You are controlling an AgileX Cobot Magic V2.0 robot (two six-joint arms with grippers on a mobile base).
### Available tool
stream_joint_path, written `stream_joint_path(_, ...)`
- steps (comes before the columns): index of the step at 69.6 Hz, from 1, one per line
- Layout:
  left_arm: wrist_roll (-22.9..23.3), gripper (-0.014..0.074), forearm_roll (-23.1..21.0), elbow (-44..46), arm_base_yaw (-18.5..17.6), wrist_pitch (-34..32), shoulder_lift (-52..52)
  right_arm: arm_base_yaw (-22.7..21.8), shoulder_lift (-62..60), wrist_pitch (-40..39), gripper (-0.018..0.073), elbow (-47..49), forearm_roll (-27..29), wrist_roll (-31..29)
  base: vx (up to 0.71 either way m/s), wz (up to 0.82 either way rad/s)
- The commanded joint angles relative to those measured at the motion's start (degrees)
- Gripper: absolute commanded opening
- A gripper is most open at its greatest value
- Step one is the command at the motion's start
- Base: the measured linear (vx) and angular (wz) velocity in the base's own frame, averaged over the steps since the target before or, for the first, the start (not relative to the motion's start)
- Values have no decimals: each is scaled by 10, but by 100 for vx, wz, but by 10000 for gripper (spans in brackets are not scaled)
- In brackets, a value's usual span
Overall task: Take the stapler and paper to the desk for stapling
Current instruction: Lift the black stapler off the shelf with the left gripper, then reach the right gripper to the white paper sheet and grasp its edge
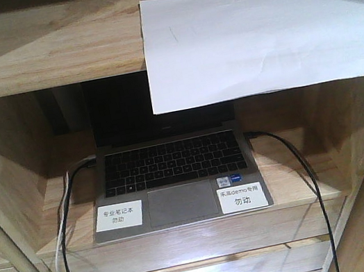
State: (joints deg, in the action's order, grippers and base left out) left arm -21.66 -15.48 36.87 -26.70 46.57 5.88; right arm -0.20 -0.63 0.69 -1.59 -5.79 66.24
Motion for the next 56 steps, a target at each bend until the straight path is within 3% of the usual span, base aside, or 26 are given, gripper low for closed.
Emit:
stream_joint_path(1,0,-7,-13,17,-2,-67,10,-2,-1,-100,623,1,-91,116,0,0)
stream_joint_path(9,0,-7,-13,17,-2,-67,10,-2,49,-203,615,4,-162,224,0,0)
stream_joint_path(16,0,-7,-13,17,-2,-67,10,-2,126,-316,588,14,-212,274,0,0)
stream_joint_path(29,0,-7,-13,17,-2,-67,10,-2,251,-437,567,51,-220,277,0,0)
stream_joint_path(56,0,-7,-13,17,-2,-67,10,-2,440,-576,567,115,-223,277,0,0)
